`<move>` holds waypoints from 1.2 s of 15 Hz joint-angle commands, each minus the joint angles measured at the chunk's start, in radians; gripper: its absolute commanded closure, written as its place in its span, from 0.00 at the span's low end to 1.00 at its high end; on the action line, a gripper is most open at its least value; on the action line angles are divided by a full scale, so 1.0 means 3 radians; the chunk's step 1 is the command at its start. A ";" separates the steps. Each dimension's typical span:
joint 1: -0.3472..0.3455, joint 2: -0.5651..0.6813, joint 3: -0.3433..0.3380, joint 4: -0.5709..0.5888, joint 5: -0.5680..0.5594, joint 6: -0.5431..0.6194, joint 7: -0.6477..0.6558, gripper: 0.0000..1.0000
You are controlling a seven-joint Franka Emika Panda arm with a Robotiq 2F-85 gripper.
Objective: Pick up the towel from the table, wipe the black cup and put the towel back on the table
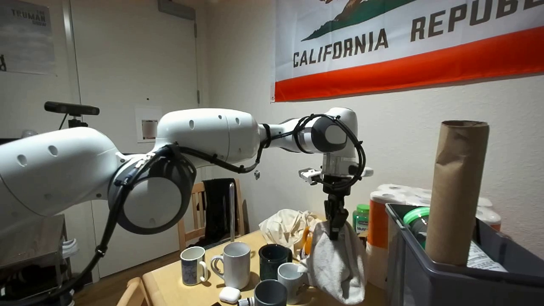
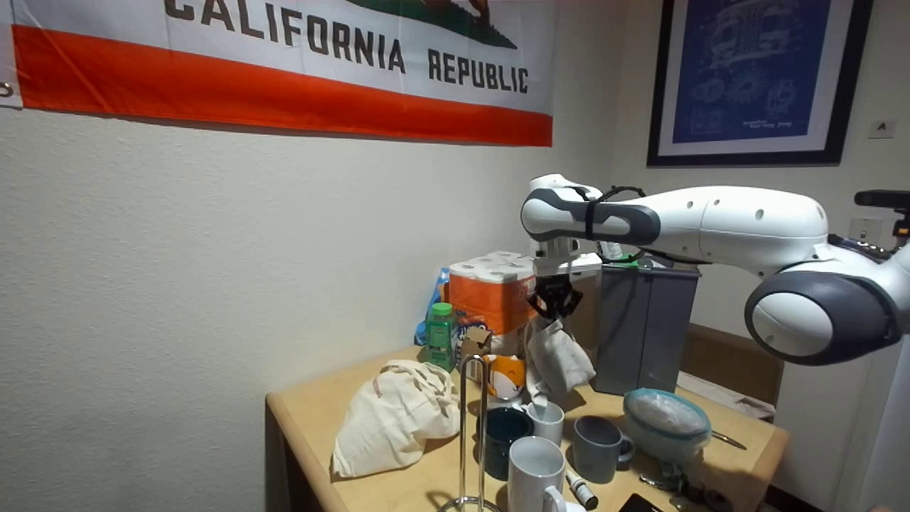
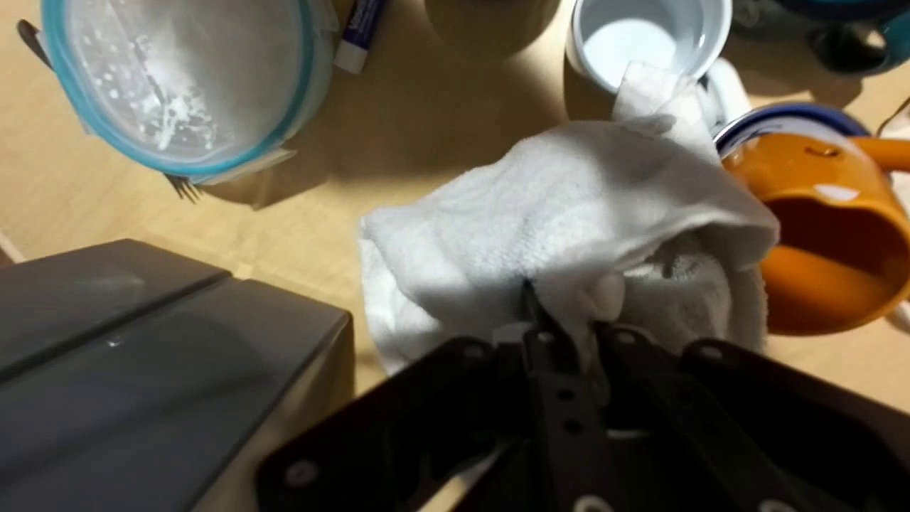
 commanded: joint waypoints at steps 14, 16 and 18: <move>-0.0171 0.0853 -0.0181 0.0023 -0.0021 0.0783 0.1097 0.98; -0.0166 0.0864 -0.0153 -0.0017 -0.0020 0.0693 0.1075 0.66; -0.0148 0.0864 -0.0137 -0.0016 -0.0032 0.0650 0.1071 0.53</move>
